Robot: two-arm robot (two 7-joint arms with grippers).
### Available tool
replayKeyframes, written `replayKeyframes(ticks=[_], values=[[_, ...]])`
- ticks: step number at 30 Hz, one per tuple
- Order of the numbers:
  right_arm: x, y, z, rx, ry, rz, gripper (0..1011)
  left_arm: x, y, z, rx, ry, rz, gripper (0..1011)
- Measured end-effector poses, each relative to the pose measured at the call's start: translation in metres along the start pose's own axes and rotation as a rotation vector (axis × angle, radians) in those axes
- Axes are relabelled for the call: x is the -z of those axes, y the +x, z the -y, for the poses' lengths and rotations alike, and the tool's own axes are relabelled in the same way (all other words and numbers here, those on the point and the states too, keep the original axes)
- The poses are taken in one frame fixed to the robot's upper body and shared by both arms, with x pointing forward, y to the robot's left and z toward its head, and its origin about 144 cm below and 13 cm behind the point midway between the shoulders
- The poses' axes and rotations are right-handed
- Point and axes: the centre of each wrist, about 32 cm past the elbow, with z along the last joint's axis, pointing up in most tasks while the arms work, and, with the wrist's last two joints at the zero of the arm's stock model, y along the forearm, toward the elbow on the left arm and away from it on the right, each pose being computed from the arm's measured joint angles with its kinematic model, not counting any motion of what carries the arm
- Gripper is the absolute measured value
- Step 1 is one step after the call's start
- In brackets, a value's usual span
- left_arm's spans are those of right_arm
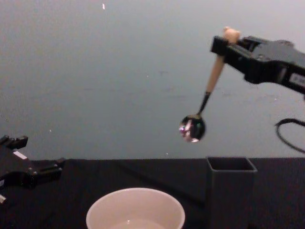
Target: Pick up the stirring spoon with one hand, stir inside the cup, then place it back in its original position.
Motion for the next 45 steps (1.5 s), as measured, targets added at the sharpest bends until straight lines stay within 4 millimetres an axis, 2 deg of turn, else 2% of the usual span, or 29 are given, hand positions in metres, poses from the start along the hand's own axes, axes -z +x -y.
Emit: replayKeyframes(ticks=[12,22,35,45], values=[[0.028,-0.021,-0.023,-0.151,0.004,-0.009,215,0.000,0.000,0.000,0.000,0.000,0.000,1001],[0.048,-0.034,-0.022,-0.209,-0.062,-0.018,215,0.000,0.000,0.000,0.000,0.000,0.000,1001],[0.075,-0.046,-0.027,-0.194,-0.127,0.004,215,0.000,0.000,0.000,0.000,0.000,0.000,1001],[0.085,-0.050,-0.030,-0.184,-0.144,0.002,215,0.000,0.000,0.000,0.000,0.000,0.000,1001]])
